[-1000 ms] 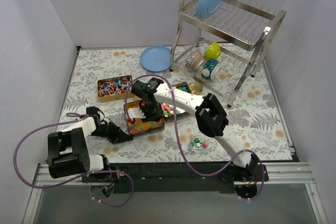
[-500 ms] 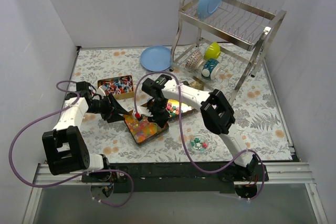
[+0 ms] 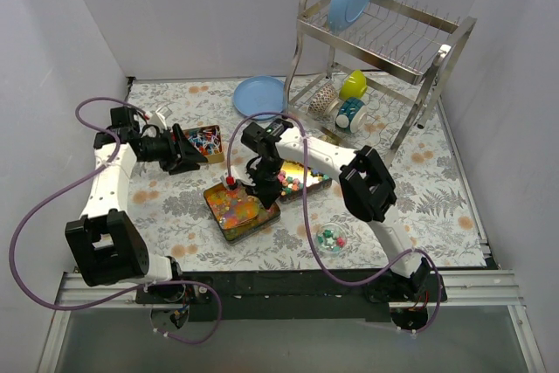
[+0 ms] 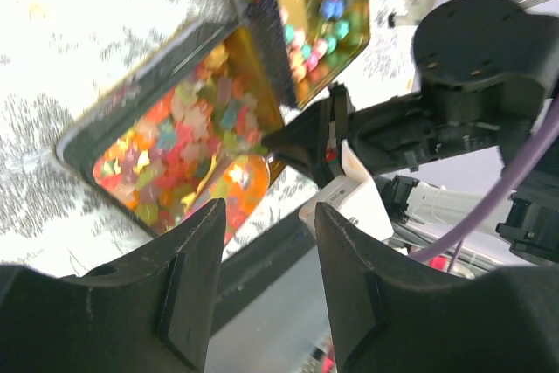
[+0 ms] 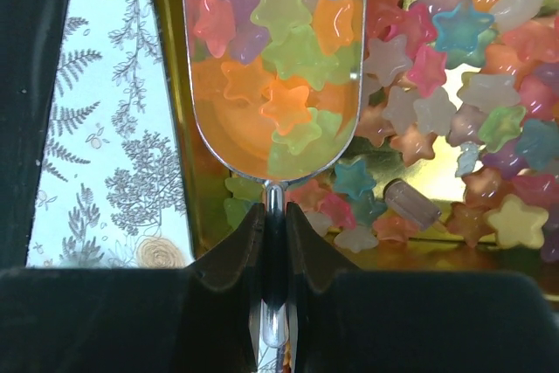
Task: Pack the candies
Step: Scoop the fake candies from the storage box, then place the fake candies in the packing bottle.
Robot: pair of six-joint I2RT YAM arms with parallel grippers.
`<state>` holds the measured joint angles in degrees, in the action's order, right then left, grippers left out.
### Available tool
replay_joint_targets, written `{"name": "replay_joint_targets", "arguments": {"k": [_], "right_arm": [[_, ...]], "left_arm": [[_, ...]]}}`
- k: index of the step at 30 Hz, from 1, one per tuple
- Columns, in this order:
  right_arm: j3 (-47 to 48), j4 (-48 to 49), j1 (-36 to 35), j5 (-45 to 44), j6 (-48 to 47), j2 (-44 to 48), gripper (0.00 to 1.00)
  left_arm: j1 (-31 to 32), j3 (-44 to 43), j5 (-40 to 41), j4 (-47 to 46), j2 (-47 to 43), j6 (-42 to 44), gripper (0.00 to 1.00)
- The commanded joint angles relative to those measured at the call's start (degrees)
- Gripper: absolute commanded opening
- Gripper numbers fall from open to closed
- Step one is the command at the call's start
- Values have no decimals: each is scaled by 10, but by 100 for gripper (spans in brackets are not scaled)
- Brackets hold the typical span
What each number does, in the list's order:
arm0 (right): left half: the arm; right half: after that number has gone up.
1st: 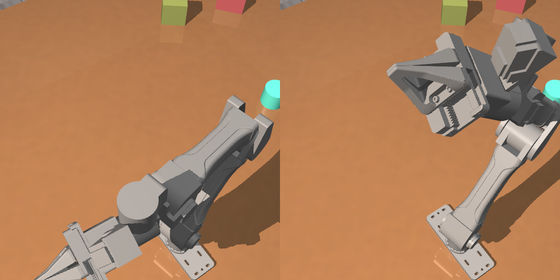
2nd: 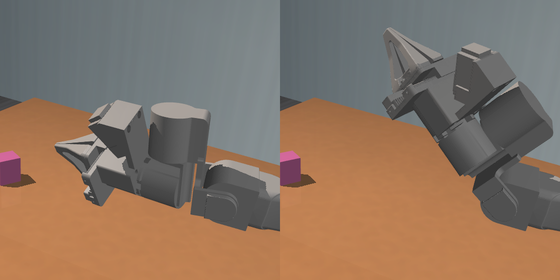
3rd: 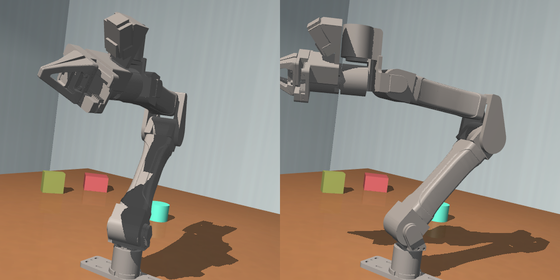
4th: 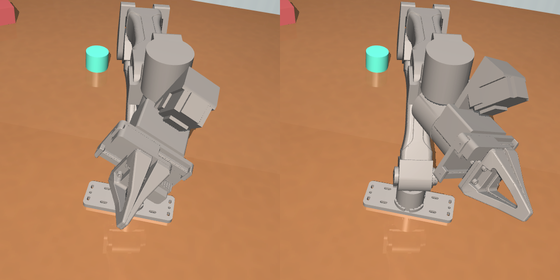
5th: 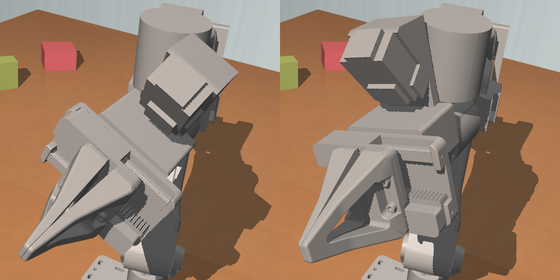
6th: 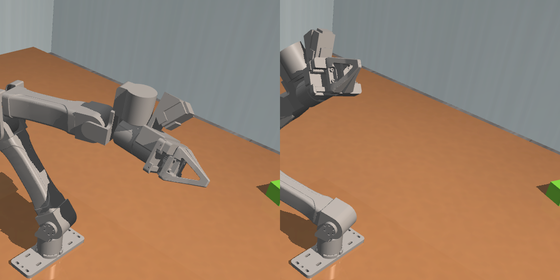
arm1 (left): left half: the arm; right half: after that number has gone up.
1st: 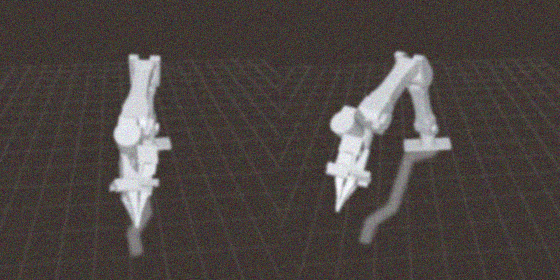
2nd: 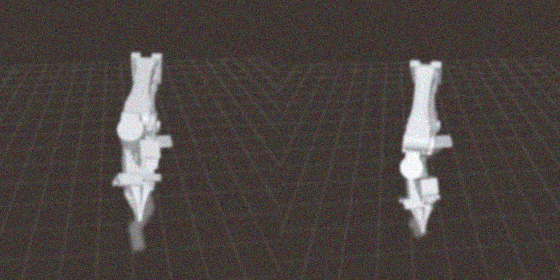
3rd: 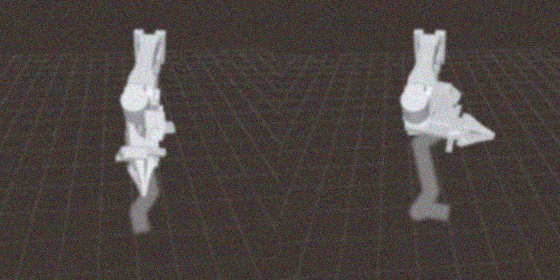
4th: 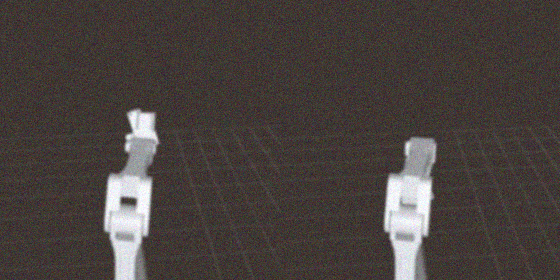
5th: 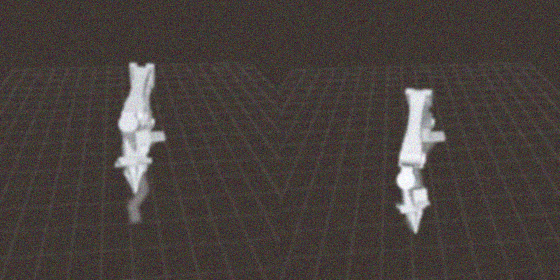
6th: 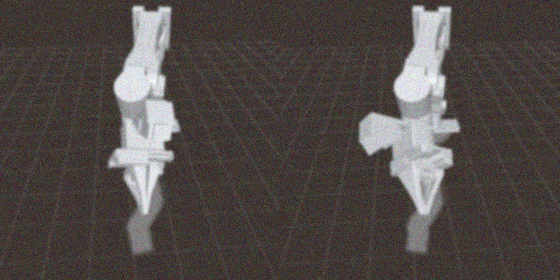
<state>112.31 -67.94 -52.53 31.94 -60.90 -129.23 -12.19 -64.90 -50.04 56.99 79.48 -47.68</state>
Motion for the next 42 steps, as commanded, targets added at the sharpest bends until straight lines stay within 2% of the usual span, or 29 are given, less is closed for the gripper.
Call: {"name": "replay_joint_targets", "arguments": {"k": [1,10,11,13,14,16,19,23,27,36,42], "right_arm": [[-29,21,15,37,3,65,1],[-86,94,39,46,51,126,1],[-96,140,40,46,64,150,1],[-171,211,41,38,107,215,1],[-210,297,40,33,123,240,1],[-309,380,40,9,168,305,1],[-380,449,41,-18,186,360,1],[-395,412,48,-40,165,397,1],[-395,325,64,-77,116,435,1],[-430,136,171,-115,4,557,1],[-456,28,262,-90,-92,615,1]], "left_arm": [[-7,-44,-35,-4,7,25,45],[-10,-36,-43,-43,1,0,46],[-11,-34,-38,-50,-12,-4,47],[-11,-30,-27,-78,-25,-18,48],[-11,-23,-21,-88,-34,-21,48],[-11,-21,-18,-108,-42,-27,49],[-12,-13,-14,-123,-50,-36,50],[-13,2,-16,-141,-57,-52,50],[-13,23,-20,-171,-69,-71,51],[-13,43,-26,-210,-67,-87,52],[-13,43,-28,-231,-50,-101,52]]}}
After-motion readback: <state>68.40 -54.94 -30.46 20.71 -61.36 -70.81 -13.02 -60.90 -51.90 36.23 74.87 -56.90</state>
